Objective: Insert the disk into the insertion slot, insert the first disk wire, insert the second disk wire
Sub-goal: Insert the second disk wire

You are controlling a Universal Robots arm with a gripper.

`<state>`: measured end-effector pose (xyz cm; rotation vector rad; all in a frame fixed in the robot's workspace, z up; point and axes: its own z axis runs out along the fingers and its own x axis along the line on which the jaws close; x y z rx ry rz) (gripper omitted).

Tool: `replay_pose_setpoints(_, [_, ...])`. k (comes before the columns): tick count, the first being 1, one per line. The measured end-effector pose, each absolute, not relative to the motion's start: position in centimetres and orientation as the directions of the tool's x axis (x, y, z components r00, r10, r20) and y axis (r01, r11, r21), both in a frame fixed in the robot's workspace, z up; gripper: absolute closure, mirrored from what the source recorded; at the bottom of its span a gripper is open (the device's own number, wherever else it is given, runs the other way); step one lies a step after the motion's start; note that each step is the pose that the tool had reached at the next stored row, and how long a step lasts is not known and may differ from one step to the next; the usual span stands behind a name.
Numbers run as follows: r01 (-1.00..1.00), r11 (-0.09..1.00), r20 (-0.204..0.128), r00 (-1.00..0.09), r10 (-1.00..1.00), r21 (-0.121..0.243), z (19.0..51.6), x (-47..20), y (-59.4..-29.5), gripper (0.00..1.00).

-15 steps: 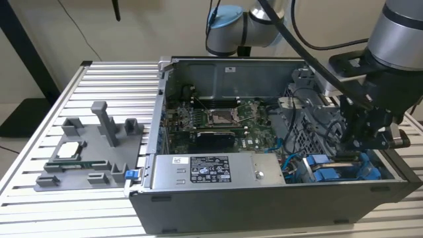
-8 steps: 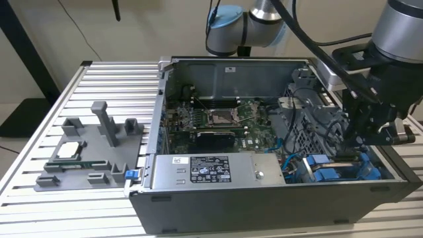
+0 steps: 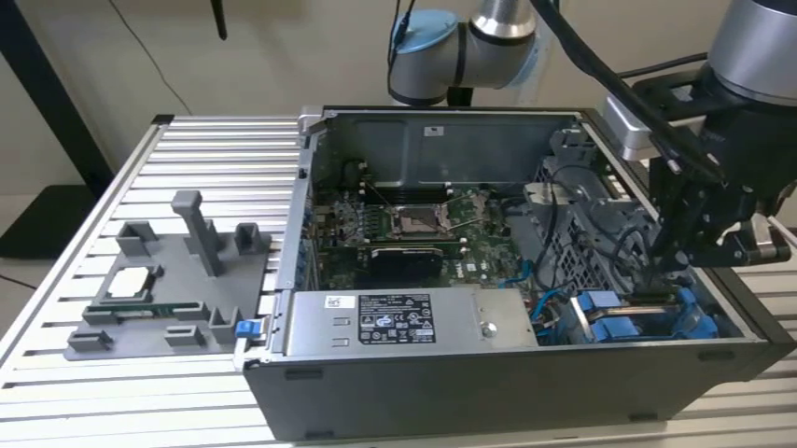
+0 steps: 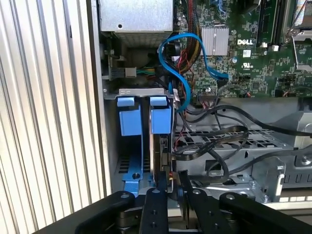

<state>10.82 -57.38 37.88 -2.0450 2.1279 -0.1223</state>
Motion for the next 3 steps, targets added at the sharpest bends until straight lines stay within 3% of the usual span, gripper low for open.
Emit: replay_pose_setpoints(3, [-0.981, 0.046, -0.078, -0.032, -0.996, -0.188, 37.90, 10.82, -57.38, 0.00])
